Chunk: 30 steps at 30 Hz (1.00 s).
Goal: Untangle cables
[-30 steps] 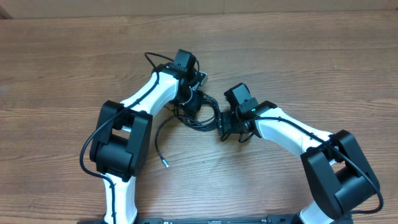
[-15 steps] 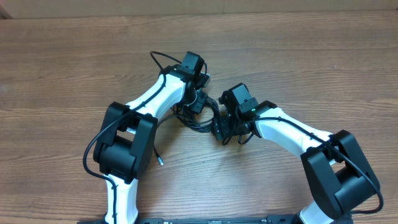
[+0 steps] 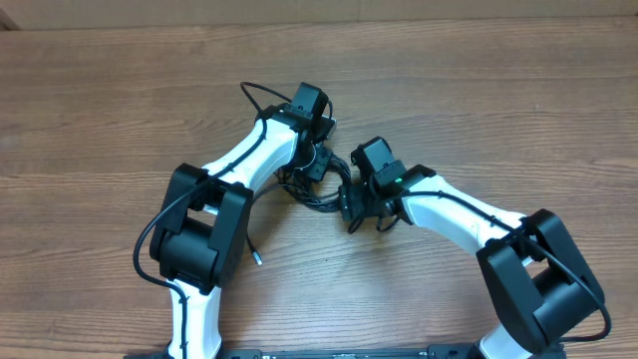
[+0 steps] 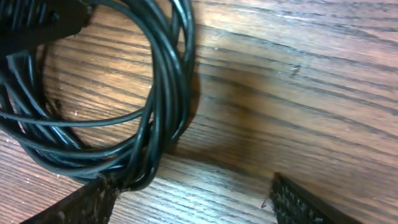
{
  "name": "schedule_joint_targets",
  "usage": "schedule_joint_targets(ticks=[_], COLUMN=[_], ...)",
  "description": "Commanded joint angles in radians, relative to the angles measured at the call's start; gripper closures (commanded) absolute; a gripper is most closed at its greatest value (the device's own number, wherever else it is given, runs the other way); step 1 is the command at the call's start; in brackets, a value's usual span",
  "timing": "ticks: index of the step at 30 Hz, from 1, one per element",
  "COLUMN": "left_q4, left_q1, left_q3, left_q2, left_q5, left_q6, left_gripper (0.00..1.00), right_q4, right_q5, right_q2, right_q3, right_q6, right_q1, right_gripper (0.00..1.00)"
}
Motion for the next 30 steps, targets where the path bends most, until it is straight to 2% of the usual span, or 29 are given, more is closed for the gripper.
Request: schedule_joint_targets(ticks=[1,10,12,23,25,27,28,30], left_q4=[-0.006,-0.007,-0.008,-0.011,-0.01,-0.01,-0.01,-0.01], left_q1=[0.0,0.002,0.002,0.003,0.003,0.003,0.003,0.002], left_q3=[-0.01,-0.01,-0.01,-0.017,-0.021,-0.021,-0.021,-0.021], left_q2=[0.022,0.022,0.022,0.023,0.023,0.023,0.023,0.023], left_q5=[-0.029,-0.053,-0.084,-0.182,-0.19,-0.183,-0.177,-0.177], left_q6=[-0.021,-0.021,-0.021,-0.048,-0.048,-0.048,-0.047,-0.043], left_gripper=[0.6,0.58,0.58,0.55,0.54,0.53,0.53,0.54], right_q4=[0.003,-0.006,-0.028,-0.19,-0.188,-0.167,-0.152,-0.15], right_q5=[0.033,0.106,0.132,0.367,0.368,0.326,0.274,0.151], right_q2=[0.017,0.017,0.017,0.017,0.017,0.017,0.016,0.016], right_q3=[0.016,-0.039,-0.039,-0.039,-0.039,-0.039,-0.034,-0.006], right_q6=[0.019,0.046,0.054,0.072,0.072,0.072,0.051,-0.029], right_q1=[0.01,0.01,0.01,0.01,0.01,0.01,0.01,0.01], right_gripper=[0.21,0.22,0.25,0.25,0.25,0.18,0.14,0.13])
